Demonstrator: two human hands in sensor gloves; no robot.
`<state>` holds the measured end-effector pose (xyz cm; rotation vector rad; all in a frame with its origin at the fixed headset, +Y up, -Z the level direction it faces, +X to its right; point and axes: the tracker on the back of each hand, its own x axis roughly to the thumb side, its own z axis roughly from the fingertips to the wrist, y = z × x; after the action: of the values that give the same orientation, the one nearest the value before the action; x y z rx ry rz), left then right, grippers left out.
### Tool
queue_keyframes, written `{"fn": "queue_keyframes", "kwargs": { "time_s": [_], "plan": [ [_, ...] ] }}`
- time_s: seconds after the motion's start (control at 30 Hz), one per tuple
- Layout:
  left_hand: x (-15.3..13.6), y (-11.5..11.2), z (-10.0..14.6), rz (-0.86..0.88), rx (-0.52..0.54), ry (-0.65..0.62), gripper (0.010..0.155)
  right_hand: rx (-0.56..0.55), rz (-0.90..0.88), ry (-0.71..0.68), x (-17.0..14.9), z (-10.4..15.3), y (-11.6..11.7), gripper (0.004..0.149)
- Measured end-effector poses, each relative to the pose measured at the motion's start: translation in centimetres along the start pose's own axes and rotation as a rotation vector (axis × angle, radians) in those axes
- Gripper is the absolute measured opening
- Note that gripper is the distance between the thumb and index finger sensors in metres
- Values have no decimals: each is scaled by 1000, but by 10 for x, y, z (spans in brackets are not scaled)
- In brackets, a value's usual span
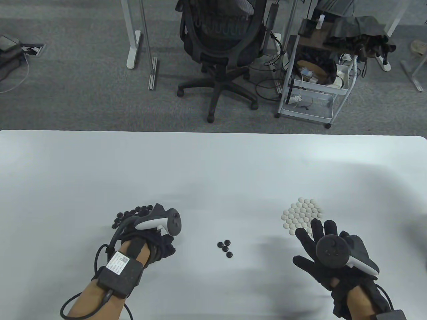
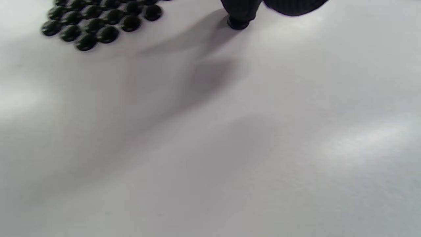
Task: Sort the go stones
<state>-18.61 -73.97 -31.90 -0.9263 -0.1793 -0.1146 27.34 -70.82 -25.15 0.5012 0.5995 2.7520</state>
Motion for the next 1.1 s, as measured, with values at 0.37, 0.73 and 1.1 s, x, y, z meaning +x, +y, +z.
{"fn": "queue_keyframes", "kwargs": {
  "time_s": [0.37,0.73,1.1],
  "plan": [
    [-37,4,-7,152,17,81,64,10,3,5,0,-2,2,79],
    [-29,30,6,242,135,14,67,6,2,4,0,-2,1,79],
    [65,43,16,46,86,-248,67,11,7,5,2,-2,2,78]
  ]
}}
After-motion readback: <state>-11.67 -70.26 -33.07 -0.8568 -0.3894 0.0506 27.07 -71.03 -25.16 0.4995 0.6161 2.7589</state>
